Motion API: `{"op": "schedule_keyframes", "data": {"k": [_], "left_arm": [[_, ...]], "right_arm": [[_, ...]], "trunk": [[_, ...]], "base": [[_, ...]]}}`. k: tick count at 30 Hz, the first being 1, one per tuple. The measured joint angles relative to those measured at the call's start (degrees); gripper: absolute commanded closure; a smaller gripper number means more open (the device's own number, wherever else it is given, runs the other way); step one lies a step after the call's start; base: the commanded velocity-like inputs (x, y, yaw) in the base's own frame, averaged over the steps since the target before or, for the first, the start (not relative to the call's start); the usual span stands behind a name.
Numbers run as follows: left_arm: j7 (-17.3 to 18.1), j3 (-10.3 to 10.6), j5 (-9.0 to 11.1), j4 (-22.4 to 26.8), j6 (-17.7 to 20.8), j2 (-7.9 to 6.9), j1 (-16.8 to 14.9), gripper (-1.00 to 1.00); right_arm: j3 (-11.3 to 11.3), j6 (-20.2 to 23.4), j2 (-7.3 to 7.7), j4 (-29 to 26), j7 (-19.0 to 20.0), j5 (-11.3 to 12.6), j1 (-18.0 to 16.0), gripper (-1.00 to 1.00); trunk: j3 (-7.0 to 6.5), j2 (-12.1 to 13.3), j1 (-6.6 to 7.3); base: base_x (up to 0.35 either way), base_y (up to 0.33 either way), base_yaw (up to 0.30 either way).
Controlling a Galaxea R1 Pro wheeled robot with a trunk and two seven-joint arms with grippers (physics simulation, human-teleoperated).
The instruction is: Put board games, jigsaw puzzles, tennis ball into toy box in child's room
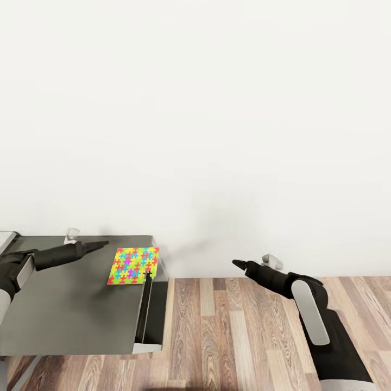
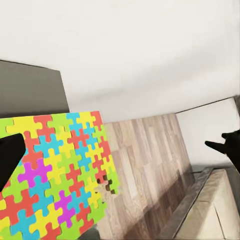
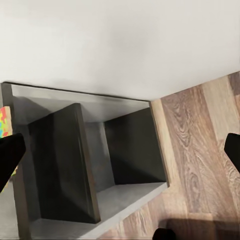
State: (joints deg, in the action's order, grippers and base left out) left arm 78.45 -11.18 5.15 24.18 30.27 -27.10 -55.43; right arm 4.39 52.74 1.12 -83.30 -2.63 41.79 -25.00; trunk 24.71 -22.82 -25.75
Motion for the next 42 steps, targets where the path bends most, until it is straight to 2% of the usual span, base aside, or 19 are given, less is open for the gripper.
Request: {"op": "schedule_keyframes", "data": {"k": [3,6,8,13,14,17,21,26,33,42], "left_arm": [[3.06,0.04,-0.01,0.00,0.06,-0.04,0.01,-1.00],[5.39,0.05,-0.04,0.00,0.11,-0.05,0.01,-1.00],[7.01,0.05,-0.07,0.00,0.13,-0.05,0.01,-1.00],[10.68,0.05,-0.06,-0.20,0.14,-0.04,0.04,-1.00],[11.04,0.05,-0.05,-0.25,0.14,-0.04,0.05,-1.00],[11.32,-0.03,0.04,-0.38,0.30,-0.05,0.28,-1.00],[11.32,-0.11,0.12,-0.39,1.18,-0.05,0.40,-1.00],[11.33,-0.13,0.18,-0.36,1.77,-0.05,0.43,-1.00],[11.32,-0.12,0.25,-0.35,2.22,0.00,0.45,-1.00],[11.32,-0.13,0.27,-0.17,2.26,0.02,0.45,-1.00]], "right_arm": [[-2.40,-1.09,-0.23,4.06,0.25,0.44,0.06,-1.00],[-3.25,-1.47,-0.39,6.22,1.50,0.87,0.07,-1.00],[-3.54,-1.63,-1.01,7.63,3.12,1.16,0.08,-1.00],[-3.73,-1.83,-3.88,12.62,8.03,1.50,-0.35,-1.00],[-3.75,-1.85,-4.09,13.05,8.42,1.44,-0.39,-1.00],[-3.72,-1.89,-4.50,14.14,9.47,1.35,-0.49,-1.00],[-3.46,-1.93,-4.34,14.38,9.91,1.38,-0.52,-1.00],[-3.38,-2.31,-4.64,14.35,10.01,1.36,-0.53,-1.00],[-3.36,-4.96,-4.67,14.41,10.13,1.35,-0.54,-1.00],[-3.54,-5.47,-4.78,14.57,10.17,1.36,-0.54,-1.00]], "trunk": [[0.00,0.00,0.00],[0.00,0.00,0.00],[0.00,0.00,0.00],[0.00,0.00,0.00],[0.00,0.00,0.00],[0.00,0.00,0.00],[0.00,0.00,0.00],[0.00,0.00,0.00],[0.00,0.00,0.00],[0.00,0.00,0.00]], "base": [[0.000,0.000,0.000],[0.000,0.000,0.000],[0.000,0.000,0.000],[0.000,0.000,0.000],[0.000,0.000,0.000],[0.000,0.000,0.000],[0.000,0.041,0.000],[0.000,0.134,0.000],[0.000,0.031,0.000],[0.000,0.002,0.000]]}}
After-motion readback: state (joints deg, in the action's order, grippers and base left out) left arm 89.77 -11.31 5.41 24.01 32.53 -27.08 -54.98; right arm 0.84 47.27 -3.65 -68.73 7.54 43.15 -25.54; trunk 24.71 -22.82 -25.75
